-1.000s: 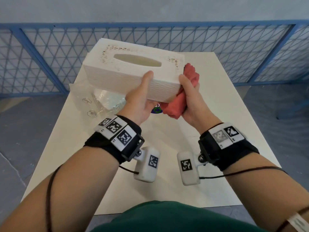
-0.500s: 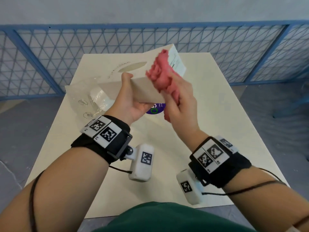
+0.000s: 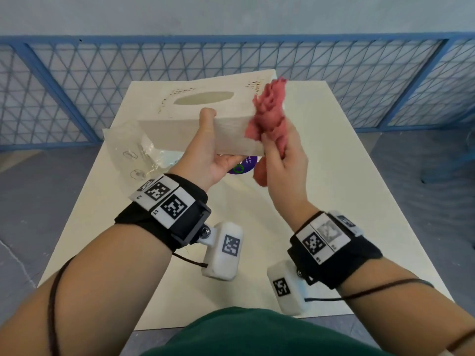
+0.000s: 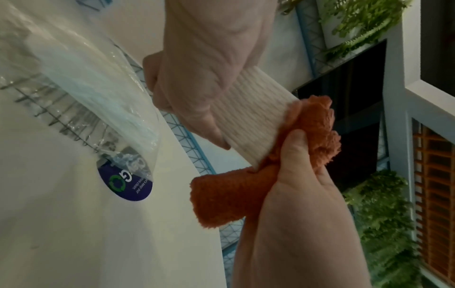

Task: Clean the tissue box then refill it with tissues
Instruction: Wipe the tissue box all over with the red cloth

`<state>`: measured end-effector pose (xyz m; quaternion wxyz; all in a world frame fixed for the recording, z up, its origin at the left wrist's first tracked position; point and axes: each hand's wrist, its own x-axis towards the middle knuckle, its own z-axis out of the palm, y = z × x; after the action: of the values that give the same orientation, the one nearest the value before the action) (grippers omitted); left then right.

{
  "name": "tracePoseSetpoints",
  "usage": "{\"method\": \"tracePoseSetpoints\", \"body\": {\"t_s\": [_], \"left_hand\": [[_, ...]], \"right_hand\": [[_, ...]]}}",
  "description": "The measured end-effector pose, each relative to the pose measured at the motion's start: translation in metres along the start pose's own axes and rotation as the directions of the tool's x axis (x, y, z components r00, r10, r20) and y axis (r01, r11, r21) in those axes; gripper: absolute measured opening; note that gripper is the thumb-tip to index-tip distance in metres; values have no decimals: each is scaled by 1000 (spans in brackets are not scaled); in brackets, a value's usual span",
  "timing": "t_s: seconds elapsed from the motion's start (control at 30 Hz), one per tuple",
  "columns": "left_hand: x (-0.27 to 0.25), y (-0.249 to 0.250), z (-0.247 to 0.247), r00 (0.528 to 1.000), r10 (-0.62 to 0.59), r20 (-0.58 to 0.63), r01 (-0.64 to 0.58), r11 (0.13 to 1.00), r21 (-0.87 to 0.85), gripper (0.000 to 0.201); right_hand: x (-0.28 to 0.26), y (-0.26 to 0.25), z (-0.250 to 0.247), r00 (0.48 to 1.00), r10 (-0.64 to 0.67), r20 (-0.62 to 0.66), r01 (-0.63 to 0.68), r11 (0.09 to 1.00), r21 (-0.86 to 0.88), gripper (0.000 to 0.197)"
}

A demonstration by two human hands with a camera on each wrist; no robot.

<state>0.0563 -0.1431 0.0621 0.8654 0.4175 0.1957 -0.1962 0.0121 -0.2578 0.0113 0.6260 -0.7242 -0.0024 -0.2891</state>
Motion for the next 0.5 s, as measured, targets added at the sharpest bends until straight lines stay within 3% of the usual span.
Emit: {"method": "tracePoseSetpoints", "body": {"t_s": [0.07,0.13,0.23,0.3,0.4,0.5], "left_hand": [[-1,-1,1,1000,6,-11,-6,1000,12,45],[-1,-3,4,1000,-3,24,2,999,36,46],[-3,-4,9,994,-48,102,38,995,97,49],[-3,-3,11,993,-36,113,20,990,139,50],[-5,-1,11,993,-8,114,-9,988,152,34],[-7,1,9,995,29,96,-44,986,162,30]], "right_hand": [[-5,4,-5,993,-121,6,121,988,-92,37],[-2,8,-11,952,-303,40,304,925,-230,38],[4,16,-13,832,-532,158,519,643,-564,30],[2,23,-14,798,-558,228,534,480,-696,29],[-5,31,-18,730,-596,335,596,315,-739,27],[-1,34,-26,679,-628,380,640,253,-726,27]]}}
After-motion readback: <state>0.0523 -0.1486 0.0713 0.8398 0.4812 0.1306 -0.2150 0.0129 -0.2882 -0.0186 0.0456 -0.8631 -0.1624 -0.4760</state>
